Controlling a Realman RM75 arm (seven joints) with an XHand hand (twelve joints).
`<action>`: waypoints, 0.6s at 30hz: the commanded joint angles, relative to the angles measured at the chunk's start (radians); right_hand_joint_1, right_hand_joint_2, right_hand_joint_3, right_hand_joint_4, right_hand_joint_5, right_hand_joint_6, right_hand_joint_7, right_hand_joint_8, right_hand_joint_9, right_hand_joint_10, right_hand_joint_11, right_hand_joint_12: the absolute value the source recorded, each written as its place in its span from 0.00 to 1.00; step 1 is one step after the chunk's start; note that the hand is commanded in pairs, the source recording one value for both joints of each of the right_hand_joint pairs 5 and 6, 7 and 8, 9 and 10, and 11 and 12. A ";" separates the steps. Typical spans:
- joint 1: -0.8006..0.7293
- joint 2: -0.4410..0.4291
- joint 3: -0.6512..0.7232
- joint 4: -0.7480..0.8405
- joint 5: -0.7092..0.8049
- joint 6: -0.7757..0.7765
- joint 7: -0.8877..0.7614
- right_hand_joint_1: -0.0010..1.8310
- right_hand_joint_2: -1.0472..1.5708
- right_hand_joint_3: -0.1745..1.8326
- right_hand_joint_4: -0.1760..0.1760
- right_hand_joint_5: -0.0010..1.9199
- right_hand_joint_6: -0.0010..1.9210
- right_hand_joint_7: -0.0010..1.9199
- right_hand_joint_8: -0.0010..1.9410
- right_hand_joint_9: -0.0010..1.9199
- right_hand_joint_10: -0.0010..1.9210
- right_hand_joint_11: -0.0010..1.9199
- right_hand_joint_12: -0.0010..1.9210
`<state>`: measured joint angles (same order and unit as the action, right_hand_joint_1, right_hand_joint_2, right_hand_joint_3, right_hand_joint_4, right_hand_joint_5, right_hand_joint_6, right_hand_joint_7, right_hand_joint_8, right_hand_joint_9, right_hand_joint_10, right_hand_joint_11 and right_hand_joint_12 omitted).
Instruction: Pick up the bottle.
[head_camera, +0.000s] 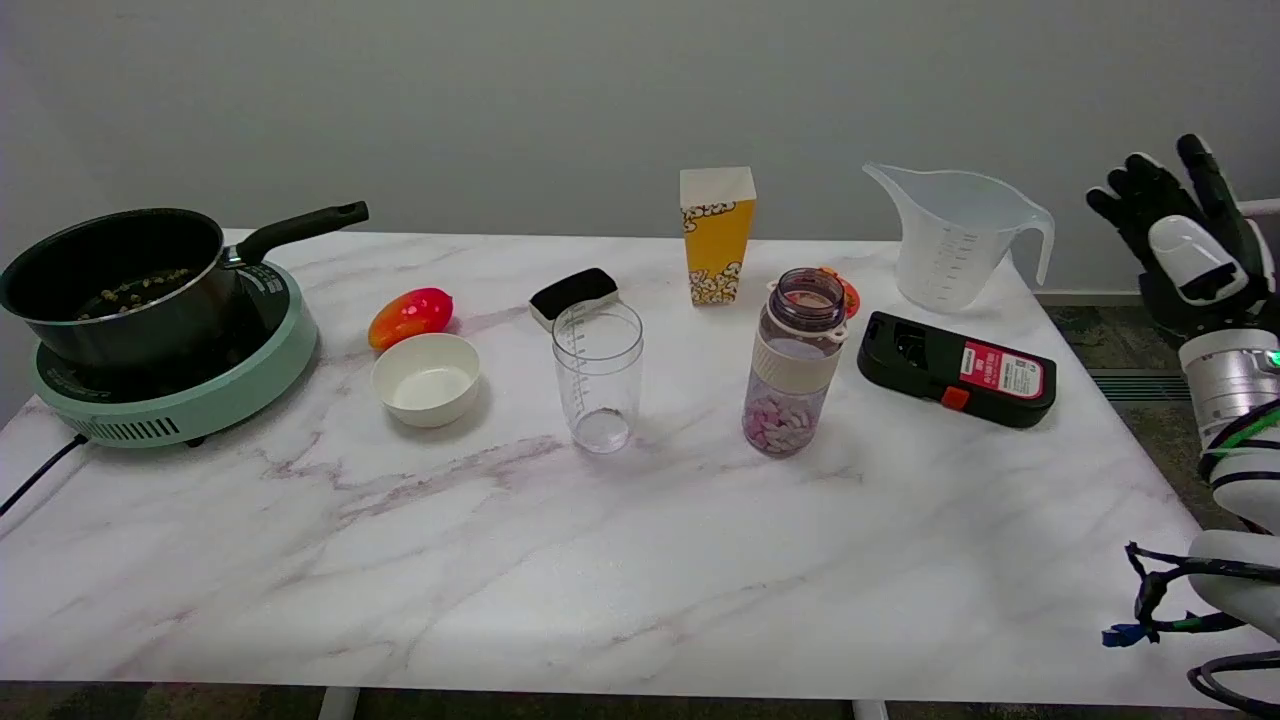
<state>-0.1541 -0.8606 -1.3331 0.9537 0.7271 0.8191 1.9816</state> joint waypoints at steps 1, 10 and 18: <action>0.017 0.001 -0.044 0.140 -0.265 -0.220 -0.053 0.63 0.26 0.71 0.50 0.09 0.09 0.28 0.28 0.28 0.28 0.33 0.33; 0.045 -0.011 -0.075 0.204 -0.321 -0.295 -0.157 0.64 0.29 0.67 0.50 0.21 0.21 0.30 0.29 0.30 0.30 0.33 0.33; 0.107 -0.014 -0.168 0.207 -0.322 -0.300 -0.197 0.64 0.28 0.67 0.50 0.26 0.26 0.31 0.31 0.31 0.31 0.35 0.35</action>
<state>-0.1230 -0.8648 -1.3880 1.0884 0.4947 0.6187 1.8886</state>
